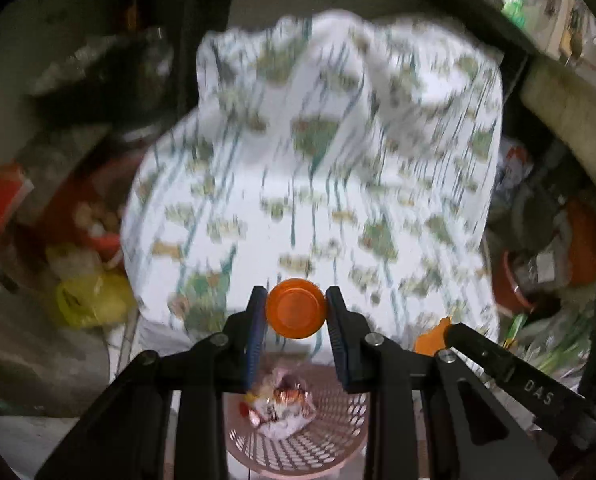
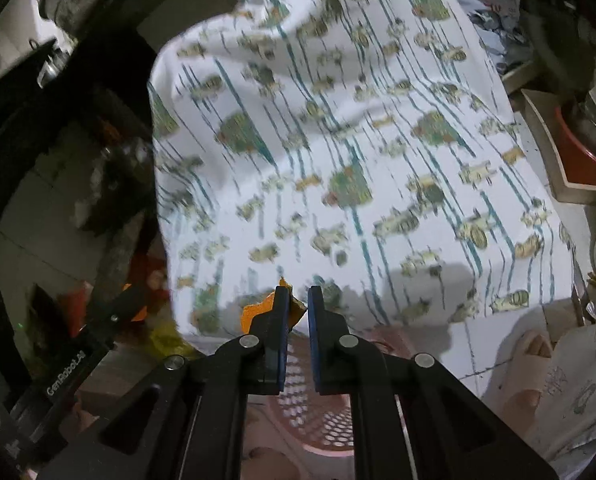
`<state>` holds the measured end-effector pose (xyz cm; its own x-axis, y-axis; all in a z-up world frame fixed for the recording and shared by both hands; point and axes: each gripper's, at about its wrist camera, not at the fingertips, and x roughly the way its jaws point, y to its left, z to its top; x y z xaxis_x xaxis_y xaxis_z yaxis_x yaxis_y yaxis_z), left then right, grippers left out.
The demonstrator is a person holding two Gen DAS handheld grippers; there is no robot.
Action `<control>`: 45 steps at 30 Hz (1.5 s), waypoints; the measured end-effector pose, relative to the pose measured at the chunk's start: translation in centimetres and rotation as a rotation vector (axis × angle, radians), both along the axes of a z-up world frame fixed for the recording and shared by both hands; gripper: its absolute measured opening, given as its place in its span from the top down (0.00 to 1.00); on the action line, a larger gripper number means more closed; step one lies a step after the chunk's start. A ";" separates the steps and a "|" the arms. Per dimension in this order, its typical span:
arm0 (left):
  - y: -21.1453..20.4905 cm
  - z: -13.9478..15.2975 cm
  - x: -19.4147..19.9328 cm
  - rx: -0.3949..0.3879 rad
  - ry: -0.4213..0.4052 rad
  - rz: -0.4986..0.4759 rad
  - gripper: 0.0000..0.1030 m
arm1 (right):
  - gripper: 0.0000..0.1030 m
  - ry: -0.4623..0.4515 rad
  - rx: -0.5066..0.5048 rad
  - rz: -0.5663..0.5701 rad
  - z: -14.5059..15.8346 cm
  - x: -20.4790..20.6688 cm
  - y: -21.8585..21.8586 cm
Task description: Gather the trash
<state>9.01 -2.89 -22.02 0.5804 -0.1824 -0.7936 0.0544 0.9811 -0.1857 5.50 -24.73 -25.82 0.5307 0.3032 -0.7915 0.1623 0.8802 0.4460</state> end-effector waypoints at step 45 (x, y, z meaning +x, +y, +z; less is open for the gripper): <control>-3.1 -15.7 -1.5 0.189 0.456 -0.064 0.25 | 0.45 0.332 -0.032 -0.004 -15.2 1.0 1.2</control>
<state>7.54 -5.96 -37.71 0.1588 -0.0345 -0.9867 0.0699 0.9973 -0.0236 6.45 -23.57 -41.01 0.2431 0.2742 -0.9304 0.2974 0.8919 0.3406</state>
